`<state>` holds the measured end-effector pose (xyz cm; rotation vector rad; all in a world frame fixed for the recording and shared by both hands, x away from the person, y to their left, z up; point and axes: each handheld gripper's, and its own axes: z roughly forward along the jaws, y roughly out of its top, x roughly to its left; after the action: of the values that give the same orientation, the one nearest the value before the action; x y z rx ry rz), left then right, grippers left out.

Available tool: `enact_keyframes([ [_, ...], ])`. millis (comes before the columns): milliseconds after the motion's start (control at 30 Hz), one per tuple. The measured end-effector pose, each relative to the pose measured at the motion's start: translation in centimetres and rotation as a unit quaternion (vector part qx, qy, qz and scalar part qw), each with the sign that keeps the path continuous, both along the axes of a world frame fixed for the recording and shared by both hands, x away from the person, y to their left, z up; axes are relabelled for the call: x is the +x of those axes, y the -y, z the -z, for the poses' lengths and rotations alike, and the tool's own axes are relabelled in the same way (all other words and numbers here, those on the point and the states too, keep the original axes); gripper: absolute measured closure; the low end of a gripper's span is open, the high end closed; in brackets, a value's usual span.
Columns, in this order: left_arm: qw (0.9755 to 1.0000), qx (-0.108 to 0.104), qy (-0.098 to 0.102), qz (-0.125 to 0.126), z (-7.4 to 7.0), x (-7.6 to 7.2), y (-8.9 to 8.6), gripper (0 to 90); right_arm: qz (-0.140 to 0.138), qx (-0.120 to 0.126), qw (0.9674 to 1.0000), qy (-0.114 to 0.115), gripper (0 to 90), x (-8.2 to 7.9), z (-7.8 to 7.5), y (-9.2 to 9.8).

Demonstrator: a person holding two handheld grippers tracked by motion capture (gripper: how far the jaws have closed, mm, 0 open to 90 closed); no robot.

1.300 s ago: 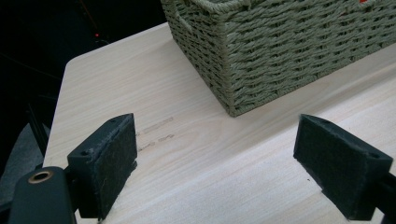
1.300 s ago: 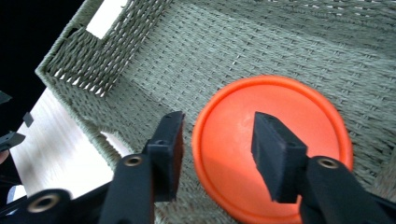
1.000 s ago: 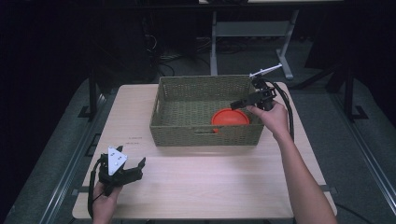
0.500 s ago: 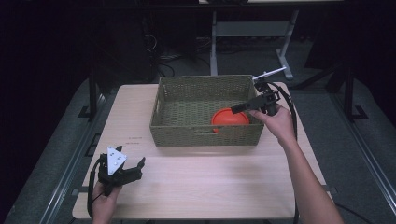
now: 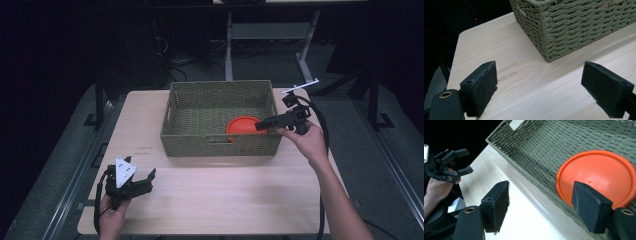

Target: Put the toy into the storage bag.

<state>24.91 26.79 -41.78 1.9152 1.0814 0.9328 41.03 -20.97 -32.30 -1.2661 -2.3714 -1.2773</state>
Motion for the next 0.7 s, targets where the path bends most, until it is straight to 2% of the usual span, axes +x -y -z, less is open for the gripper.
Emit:
enact_keyframes([
  [233, 1.0, -0.001, 0.002, 0.001, 0.0, -0.1, 0.1, 12.9, -0.005, 0.007, 1.0, 0.002, 27.8, -1.2, 0.1, 0.9],
  [267, 1.0, -0.001, 0.001, 0.0, 0.0, -0.1, 0.1, 12.9, -0.008, 0.006, 0.9999, 0.008, 27.8, -1.4, 0.2, 1.0],
  [367, 1.0, -0.001, 0.001, 0.0, 0.0, -0.1, 0.1, 12.9, -0.007, 0.016, 0.9998, 0.006, 27.7, -2.0, 0.4, 1.5],
  [533, 1.0, -0.001, 0.001, -0.001, -0.1, -0.1, 0.1, 12.9, -0.01, 0.013, 0.9998, 0.011, 27.0, -2.8, 0.6, 1.9],
  [700, 1.0, -0.001, 0.001, -0.001, 0.0, -0.1, 0.1, 12.9, -0.011, 0.017, 0.9998, 0.009, 26.2, -4.0, 1.5, 2.7],
])
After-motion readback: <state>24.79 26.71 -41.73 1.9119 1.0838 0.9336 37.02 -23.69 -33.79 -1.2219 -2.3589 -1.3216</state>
